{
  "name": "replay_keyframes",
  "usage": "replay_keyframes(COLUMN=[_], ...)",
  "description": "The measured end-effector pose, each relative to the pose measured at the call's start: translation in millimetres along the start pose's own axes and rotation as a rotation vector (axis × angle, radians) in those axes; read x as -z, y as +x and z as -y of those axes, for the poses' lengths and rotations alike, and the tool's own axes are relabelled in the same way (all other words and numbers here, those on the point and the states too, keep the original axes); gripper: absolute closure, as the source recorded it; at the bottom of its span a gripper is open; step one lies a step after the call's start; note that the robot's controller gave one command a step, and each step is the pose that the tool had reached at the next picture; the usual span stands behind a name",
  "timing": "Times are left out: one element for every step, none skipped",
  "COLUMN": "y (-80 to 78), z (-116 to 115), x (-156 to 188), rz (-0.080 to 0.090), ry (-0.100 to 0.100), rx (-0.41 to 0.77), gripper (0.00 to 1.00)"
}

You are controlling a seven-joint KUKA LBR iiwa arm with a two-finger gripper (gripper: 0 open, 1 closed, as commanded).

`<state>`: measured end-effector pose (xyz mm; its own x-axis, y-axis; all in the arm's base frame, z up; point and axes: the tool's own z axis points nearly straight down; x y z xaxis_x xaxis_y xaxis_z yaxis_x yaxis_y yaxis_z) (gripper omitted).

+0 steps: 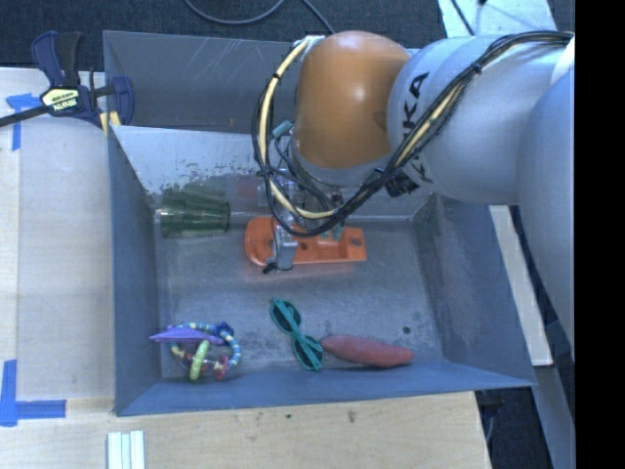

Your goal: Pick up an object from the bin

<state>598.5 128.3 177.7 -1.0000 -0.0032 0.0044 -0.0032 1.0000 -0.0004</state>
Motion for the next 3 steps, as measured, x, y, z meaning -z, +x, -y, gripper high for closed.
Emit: replay_keyframes(y=[-1.2, -1.5, -16.7], z=[1, 1, 8], x=[5, 5, 22], rz=[0.007, 0.008, 0.006], ry=[-0.001, -0.001, -0.001], rx=[-0.003, -0.001, 0.095], gripper=[0.00, 0.00, 0.00])
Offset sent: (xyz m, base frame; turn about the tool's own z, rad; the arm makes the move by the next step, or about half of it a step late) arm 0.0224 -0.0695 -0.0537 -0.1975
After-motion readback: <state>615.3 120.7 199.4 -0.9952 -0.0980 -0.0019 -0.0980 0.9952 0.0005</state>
